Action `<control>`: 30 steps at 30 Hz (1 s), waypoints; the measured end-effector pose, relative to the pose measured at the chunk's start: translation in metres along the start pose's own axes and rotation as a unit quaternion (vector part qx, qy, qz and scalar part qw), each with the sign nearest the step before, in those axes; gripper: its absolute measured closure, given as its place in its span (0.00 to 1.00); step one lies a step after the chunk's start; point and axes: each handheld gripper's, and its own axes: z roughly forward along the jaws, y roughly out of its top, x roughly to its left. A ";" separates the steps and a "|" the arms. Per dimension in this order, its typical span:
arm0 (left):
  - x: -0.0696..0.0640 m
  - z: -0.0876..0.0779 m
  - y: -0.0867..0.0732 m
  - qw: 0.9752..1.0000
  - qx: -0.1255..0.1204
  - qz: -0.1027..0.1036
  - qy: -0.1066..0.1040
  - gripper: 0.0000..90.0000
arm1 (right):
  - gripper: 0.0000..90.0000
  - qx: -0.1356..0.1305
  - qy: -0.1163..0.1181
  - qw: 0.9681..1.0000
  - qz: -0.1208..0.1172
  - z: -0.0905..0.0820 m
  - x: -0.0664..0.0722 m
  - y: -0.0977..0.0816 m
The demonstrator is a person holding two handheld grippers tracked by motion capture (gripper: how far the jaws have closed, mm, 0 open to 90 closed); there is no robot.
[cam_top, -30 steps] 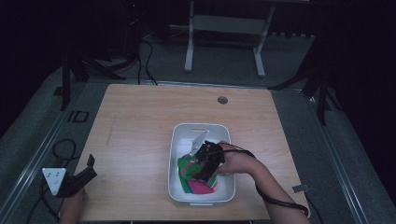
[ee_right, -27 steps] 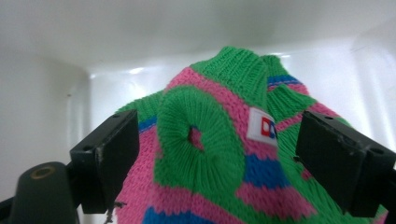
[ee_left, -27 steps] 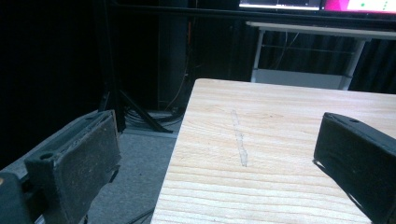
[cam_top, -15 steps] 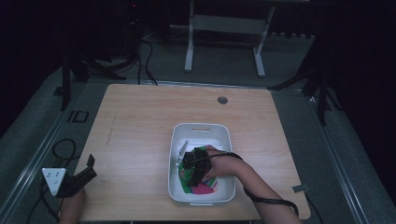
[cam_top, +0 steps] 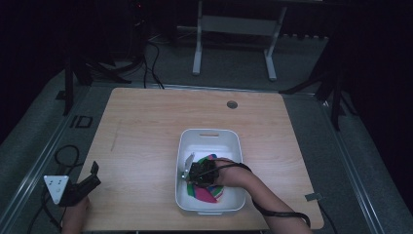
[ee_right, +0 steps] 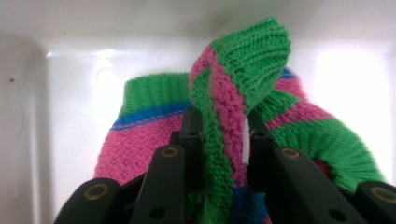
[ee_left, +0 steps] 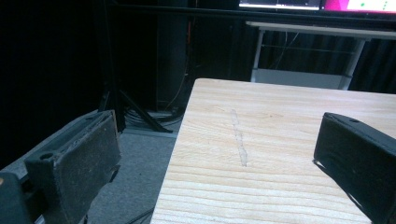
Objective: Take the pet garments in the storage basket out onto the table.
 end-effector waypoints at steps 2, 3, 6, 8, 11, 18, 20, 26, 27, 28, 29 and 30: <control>0.000 0.000 0.000 1.000 0.000 0.000 -0.001 0.01 | 0.84 -0.021 -0.002 1.000 0.007 -0.010 -0.003 -0.002; 0.000 0.000 0.000 1.000 0.000 0.001 0.000 0.01 | 0.84 -0.031 -0.005 0.999 0.012 -0.016 -0.004 -0.004; 0.000 0.000 0.000 1.000 -0.001 0.001 -0.001 0.01 | 0.84 -0.061 -0.009 0.998 0.022 -0.033 -0.010 -0.008; 0.000 0.000 0.000 1.000 -0.002 0.000 -0.002 0.01 | 0.84 -0.077 -0.018 0.996 0.033 -0.049 -0.014 -0.011; -0.001 0.000 0.000 1.000 -0.002 0.001 -0.003 0.01 | 0.84 -0.093 -0.020 0.995 0.040 -0.061 -0.017 -0.014; -0.001 0.000 0.000 1.000 -0.002 0.002 -0.002 0.01 | 0.84 -0.134 -0.039 0.989 0.054 -0.095 -0.026 -0.017; -0.001 0.000 0.000 1.000 -0.002 0.002 -0.002 0.01 | 0.84 -0.144 -0.038 0.987 0.059 -0.103 -0.029 -0.017; -0.001 0.000 0.000 1.000 -0.002 0.002 -0.001 0.01 | 0.84 -0.173 -0.048 0.982 0.058 -0.131 -0.031 -0.016; -0.001 0.000 0.000 1.000 -0.001 0.002 -0.002 0.01 | 0.84 -0.177 -0.050 0.981 0.059 -0.136 -0.032 -0.016; -0.001 0.000 0.000 1.000 -0.002 0.002 -0.002 0.01 | 0.84 -0.183 -0.057 0.980 0.060 -0.141 -0.033 -0.016; -0.001 0.000 0.000 1.000 -0.001 0.003 -0.001 0.01 | 0.84 -0.190 -0.058 0.978 0.060 -0.145 -0.034 -0.017; -0.001 0.000 0.000 1.000 -0.001 0.002 -0.002 0.01 | 0.84 -0.194 -0.058 0.977 0.061 -0.149 -0.034 -0.018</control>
